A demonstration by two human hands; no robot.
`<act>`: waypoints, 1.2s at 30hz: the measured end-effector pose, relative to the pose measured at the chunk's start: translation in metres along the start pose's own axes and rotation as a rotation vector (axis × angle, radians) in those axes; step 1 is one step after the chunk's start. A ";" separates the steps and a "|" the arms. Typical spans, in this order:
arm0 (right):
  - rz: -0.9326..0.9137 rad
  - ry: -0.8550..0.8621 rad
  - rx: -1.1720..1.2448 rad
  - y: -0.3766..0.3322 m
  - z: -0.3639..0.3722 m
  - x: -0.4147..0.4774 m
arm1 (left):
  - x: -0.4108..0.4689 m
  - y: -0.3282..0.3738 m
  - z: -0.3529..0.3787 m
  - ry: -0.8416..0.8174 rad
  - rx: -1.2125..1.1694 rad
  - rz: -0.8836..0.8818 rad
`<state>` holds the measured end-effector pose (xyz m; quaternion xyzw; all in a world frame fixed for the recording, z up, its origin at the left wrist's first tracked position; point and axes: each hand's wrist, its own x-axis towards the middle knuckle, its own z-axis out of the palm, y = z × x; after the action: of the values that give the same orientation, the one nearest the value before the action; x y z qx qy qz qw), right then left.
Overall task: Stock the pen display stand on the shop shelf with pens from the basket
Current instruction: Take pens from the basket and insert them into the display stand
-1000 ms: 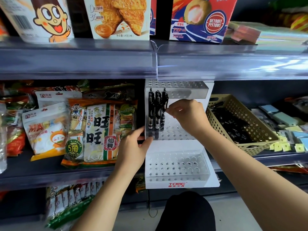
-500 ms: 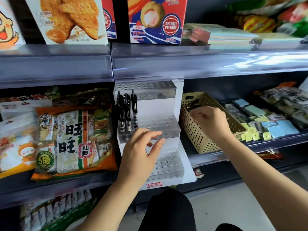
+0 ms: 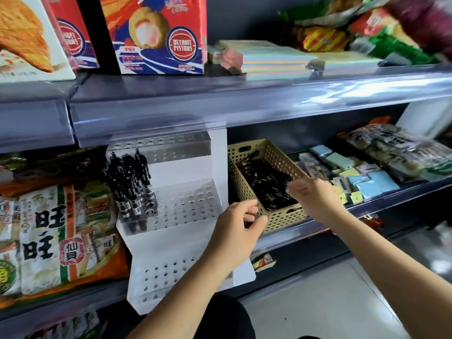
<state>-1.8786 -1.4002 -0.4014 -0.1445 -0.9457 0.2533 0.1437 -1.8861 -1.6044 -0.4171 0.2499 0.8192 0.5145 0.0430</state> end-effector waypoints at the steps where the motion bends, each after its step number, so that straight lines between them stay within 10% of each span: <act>1: 0.003 -0.006 -0.006 0.003 0.000 0.002 | 0.008 0.000 0.005 -0.006 -0.012 -0.059; 15: -0.041 -0.207 -0.084 0.034 0.000 0.013 | 0.107 -0.020 0.049 -0.096 0.288 -0.450; 36: 0.292 -0.681 -0.372 0.020 0.064 0.095 | 0.105 -0.039 0.055 -0.101 0.139 -0.412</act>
<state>-1.9835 -1.3789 -0.4467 -0.2084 -0.9384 0.1293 -0.2433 -1.9738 -1.5253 -0.4566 0.1047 0.8831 0.4241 0.1709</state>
